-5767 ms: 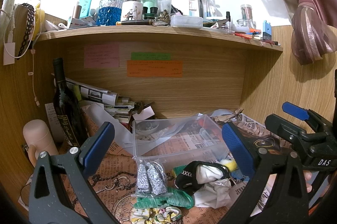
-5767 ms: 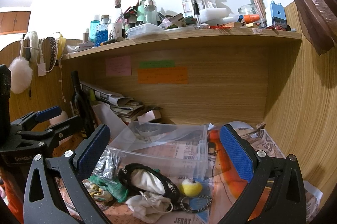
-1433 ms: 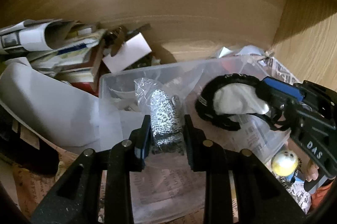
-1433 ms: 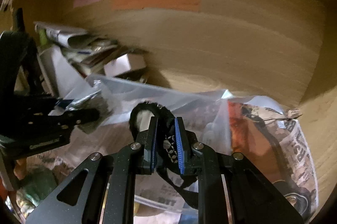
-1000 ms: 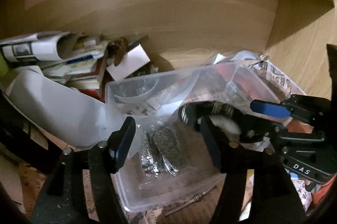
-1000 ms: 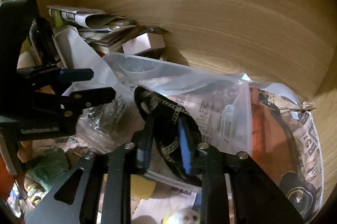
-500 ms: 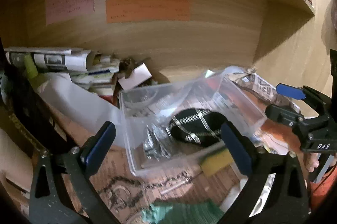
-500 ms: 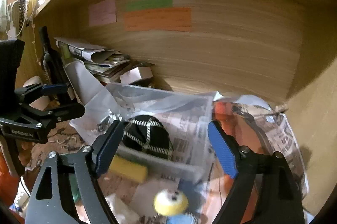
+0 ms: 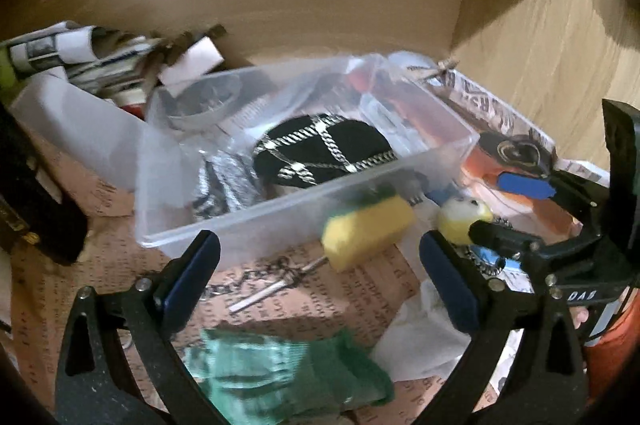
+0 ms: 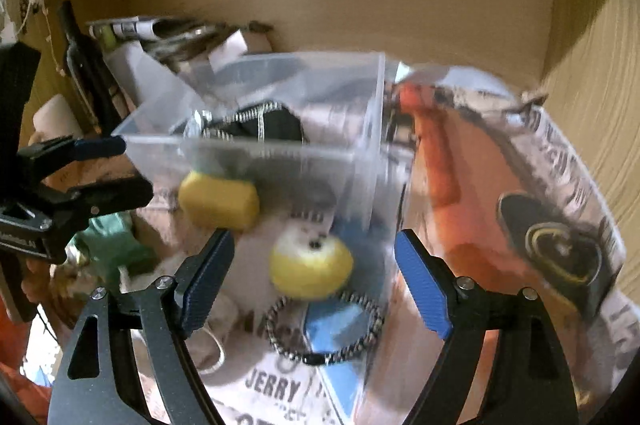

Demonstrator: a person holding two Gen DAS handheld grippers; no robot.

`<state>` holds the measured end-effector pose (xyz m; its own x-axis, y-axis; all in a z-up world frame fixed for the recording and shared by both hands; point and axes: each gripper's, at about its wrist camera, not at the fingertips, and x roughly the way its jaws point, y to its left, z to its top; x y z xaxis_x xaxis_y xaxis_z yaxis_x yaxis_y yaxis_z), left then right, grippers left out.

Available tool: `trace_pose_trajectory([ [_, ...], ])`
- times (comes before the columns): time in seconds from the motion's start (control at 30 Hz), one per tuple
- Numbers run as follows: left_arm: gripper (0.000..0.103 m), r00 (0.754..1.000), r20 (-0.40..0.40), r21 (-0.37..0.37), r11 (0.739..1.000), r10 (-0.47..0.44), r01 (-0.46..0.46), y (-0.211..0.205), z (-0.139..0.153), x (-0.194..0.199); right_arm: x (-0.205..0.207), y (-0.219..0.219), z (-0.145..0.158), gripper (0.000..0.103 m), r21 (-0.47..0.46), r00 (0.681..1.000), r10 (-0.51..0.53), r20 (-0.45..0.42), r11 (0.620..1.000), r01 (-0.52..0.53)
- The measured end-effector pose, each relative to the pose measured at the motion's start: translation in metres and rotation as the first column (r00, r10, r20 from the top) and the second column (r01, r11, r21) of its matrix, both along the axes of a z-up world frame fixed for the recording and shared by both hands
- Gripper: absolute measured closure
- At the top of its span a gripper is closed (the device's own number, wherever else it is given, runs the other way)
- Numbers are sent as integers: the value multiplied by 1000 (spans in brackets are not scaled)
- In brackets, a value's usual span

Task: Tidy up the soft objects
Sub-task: 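Grasp the yellow sponge with the left tool while the right tool grasps the yellow tennis ball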

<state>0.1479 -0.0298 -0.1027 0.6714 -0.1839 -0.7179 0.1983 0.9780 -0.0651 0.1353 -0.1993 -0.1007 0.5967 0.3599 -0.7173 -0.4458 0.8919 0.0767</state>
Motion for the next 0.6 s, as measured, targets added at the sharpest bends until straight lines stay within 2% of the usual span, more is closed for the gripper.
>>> trace_pose_trajectory([
  [0.13, 3, 1000, -14, -6, 1000, -6, 6, -7, -6, 4, 2, 1, -11, 50, -3, 999, 19, -39, 1000, -19],
  [0.2, 15, 999, -34, -21, 1000, -15, 14, -11, -12, 7, 2, 1, -13, 58, 1, 998, 26, -49, 1000, -26],
  [0.23, 18, 998, -52, -22, 1000, -22, 21, -13, -14, 11, 2, 0, -14, 60, 4, 998, 28, -52, 1000, -27],
  [0.33, 24, 996, -87, -23, 999, -32, 30, -18, -24, 18, 0, -3, -13, 61, 16, 999, 24, -42, 1000, -23],
  [0.43, 36, 993, -109, -21, 999, -35, 33, -21, -31, 24, -2, -4, -11, 62, 27, 999, 17, -29, 999, -17],
  [0.5, 50, 992, -122, -27, 999, -36, 33, -23, -36, 28, -3, -5, -9, 62, 29, 1000, 14, -19, 999, -14],
  [0.6, 55, 991, -128, -39, 999, -41, 36, -23, -39, 29, -4, -6, -5, 62, 29, 1000, 9, -4, 1000, -9],
])
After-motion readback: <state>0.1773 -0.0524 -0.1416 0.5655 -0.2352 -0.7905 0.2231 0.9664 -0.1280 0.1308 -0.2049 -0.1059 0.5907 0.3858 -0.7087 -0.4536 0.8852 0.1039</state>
